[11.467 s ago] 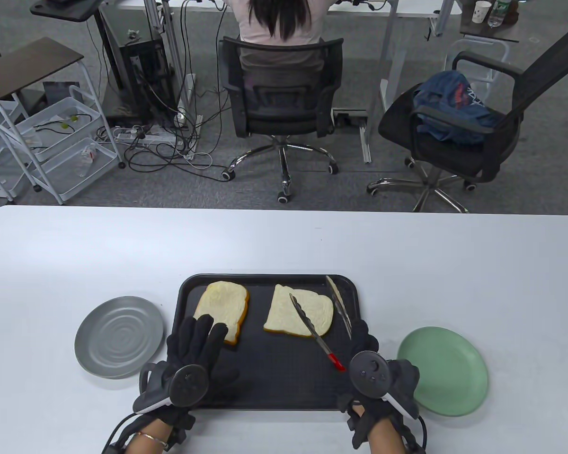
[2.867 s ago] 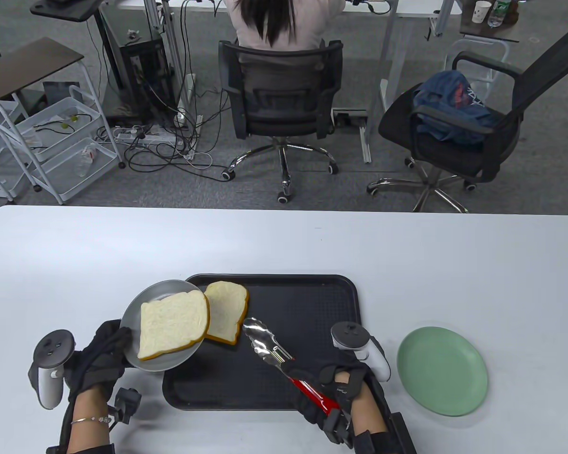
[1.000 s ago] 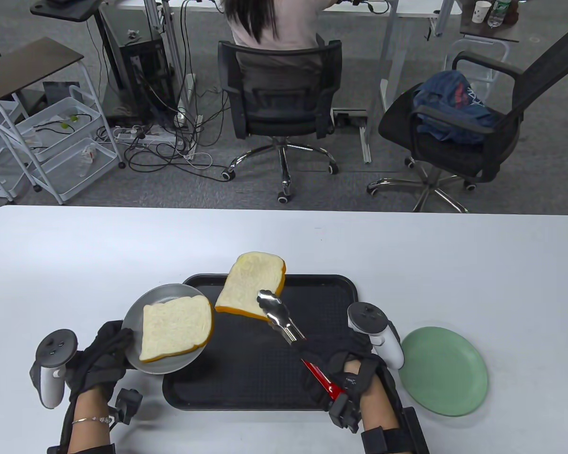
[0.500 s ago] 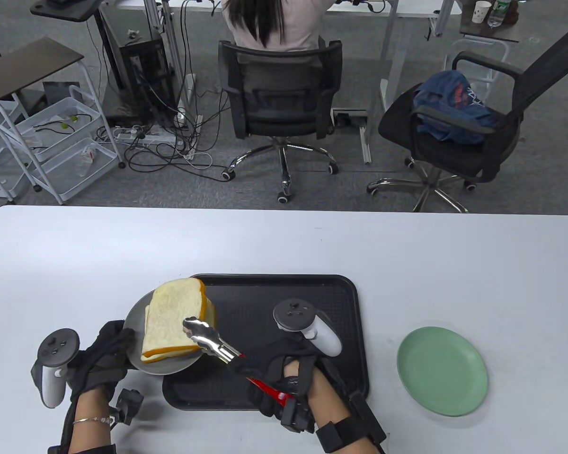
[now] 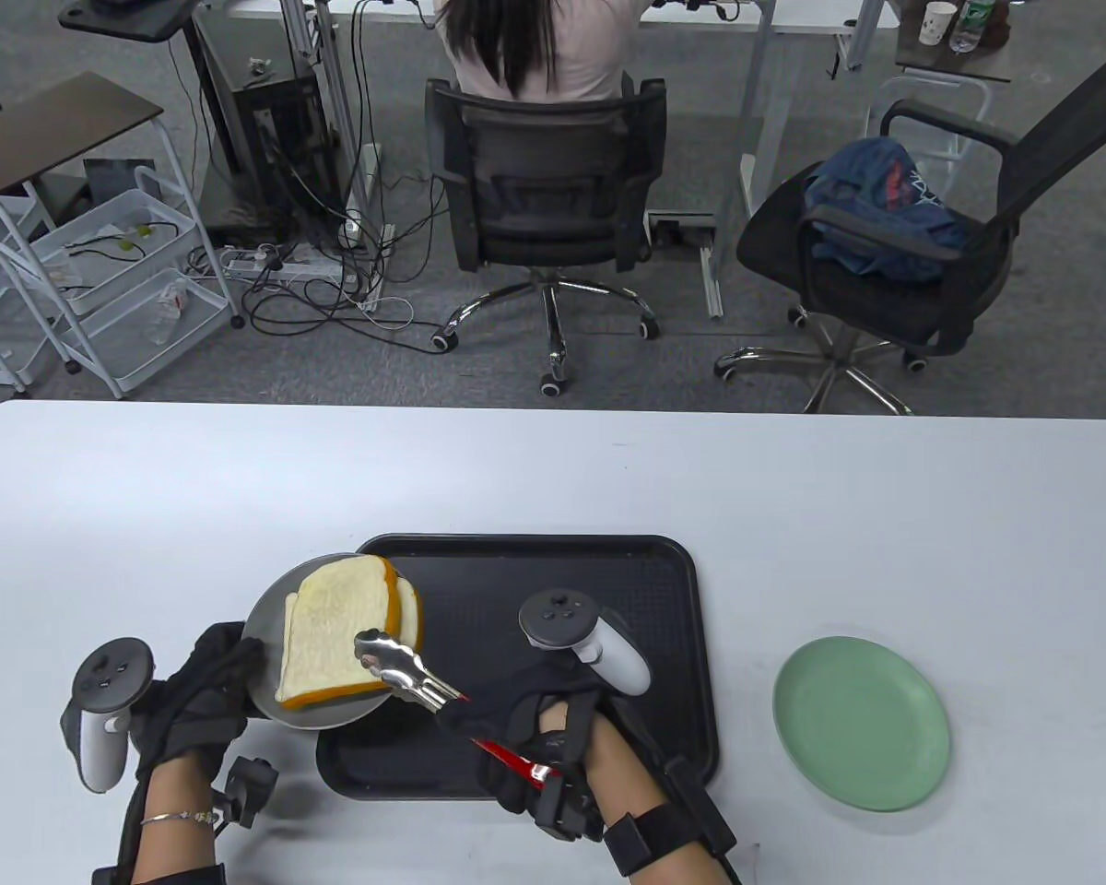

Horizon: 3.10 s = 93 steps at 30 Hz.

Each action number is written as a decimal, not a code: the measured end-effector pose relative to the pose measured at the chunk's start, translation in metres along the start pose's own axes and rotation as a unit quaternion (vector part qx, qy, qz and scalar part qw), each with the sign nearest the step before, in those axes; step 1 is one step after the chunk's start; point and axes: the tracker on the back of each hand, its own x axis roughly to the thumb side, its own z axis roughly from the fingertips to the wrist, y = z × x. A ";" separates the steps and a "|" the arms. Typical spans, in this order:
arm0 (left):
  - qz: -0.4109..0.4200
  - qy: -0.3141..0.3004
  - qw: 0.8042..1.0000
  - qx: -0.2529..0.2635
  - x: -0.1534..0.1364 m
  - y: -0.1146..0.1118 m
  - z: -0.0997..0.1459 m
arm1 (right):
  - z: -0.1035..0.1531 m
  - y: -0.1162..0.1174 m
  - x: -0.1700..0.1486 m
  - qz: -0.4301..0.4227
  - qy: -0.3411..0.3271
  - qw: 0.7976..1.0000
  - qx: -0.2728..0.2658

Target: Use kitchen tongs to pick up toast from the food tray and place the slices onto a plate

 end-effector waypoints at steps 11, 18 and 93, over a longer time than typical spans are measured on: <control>0.003 -0.001 1.000 -0.005 0.000 0.000 0.000 | 0.018 -0.004 0.000 -0.012 -0.015 1.000 0.002; 0.011 0.005 1.000 0.000 -0.003 0.001 0.000 | 0.050 -0.015 -0.007 -0.025 -0.037 0.999 -0.020; 0.005 0.004 1.000 -0.010 -0.001 -0.002 -0.002 | 0.233 -0.106 -0.143 0.252 0.280 0.752 -0.541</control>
